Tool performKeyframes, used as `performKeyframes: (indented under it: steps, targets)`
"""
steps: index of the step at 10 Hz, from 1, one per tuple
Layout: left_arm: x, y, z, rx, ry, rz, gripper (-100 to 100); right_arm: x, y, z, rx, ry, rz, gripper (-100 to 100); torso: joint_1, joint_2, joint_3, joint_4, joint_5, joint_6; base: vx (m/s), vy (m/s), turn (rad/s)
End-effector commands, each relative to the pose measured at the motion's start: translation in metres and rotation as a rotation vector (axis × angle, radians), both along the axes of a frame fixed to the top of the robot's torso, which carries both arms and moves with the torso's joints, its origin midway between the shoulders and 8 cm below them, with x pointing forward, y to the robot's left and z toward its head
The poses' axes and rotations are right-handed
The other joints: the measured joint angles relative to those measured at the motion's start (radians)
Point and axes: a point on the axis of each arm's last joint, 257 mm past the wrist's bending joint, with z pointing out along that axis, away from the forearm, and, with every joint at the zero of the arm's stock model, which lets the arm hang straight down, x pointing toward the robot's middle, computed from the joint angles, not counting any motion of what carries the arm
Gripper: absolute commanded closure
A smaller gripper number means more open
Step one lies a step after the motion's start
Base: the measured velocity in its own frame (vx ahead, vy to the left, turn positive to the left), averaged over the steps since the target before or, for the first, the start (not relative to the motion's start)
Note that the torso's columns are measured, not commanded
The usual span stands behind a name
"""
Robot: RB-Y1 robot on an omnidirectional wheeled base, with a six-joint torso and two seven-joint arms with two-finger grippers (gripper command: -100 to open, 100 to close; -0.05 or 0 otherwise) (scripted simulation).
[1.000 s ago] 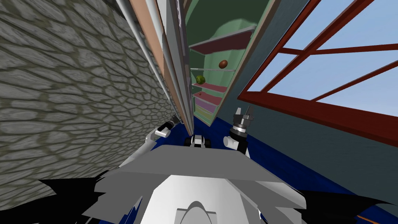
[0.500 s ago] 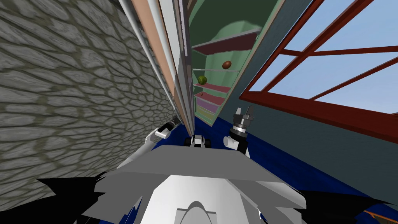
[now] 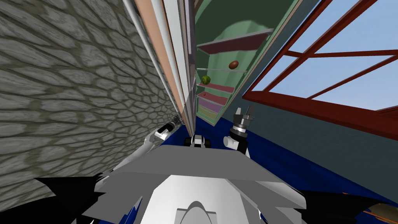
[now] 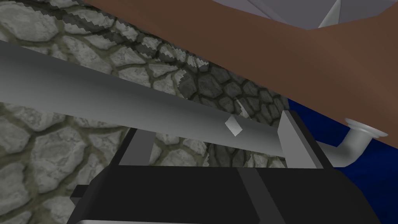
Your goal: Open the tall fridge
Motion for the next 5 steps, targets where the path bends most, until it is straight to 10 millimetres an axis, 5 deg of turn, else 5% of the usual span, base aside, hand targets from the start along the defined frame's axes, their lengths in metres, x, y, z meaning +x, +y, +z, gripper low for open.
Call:
performKeyframes:
  steps: [1,5]
  targets:
    - [-0.003,-0.005,0.001,-0.002,0.000,-0.013,100,0.000,0.000,0.000,0.000,0.000,0.000,0,0.002,0.002,0.001,0.001,0.000,-0.002,0.007,0.127,-0.027]
    - [-0.009,-0.021,0.004,0.001,-0.009,-0.063,100,0.000,0.000,0.000,0.000,0.000,0.000,0,0.002,0.000,0.000,0.000,0.000,-0.001,0.029,0.203,-0.084]
